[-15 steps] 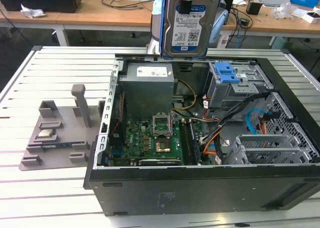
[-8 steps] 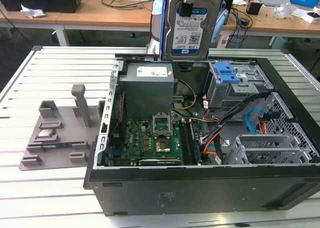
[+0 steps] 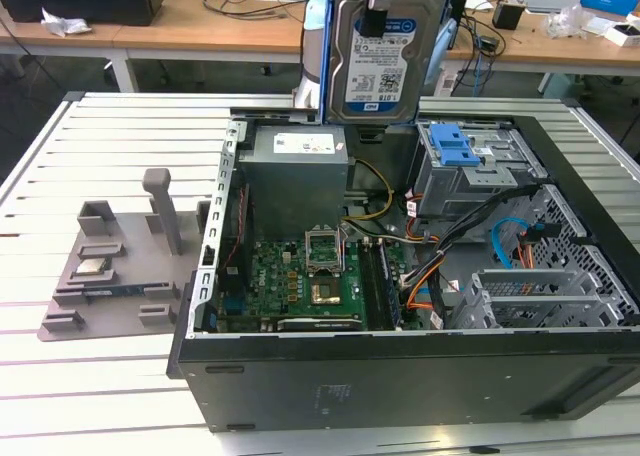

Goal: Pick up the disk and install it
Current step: 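Pick up the disk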

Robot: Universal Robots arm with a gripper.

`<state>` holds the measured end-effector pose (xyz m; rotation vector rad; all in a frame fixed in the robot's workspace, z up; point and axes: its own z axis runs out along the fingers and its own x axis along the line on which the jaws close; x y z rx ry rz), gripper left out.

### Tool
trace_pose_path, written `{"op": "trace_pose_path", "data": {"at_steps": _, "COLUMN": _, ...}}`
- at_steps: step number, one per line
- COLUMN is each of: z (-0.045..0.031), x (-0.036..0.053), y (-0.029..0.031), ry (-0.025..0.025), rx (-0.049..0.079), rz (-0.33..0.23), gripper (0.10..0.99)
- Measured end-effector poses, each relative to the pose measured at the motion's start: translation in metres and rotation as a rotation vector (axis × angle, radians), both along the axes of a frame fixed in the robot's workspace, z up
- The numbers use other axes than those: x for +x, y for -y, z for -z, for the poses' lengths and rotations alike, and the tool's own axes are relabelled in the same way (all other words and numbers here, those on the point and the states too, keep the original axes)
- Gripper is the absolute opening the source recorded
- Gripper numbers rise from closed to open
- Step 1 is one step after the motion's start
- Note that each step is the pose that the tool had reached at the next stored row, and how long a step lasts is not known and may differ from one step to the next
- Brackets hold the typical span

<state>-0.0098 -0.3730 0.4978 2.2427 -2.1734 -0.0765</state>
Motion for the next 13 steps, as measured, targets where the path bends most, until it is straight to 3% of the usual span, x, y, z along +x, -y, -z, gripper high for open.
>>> {"op": "trace_pose_path", "data": {"at_steps": 13, "z": 0.0007, "x": 0.0000, "y": 0.0164, "ry": -0.0001, "rx": 0.000, "rz": 0.000, "gripper": 0.369}}
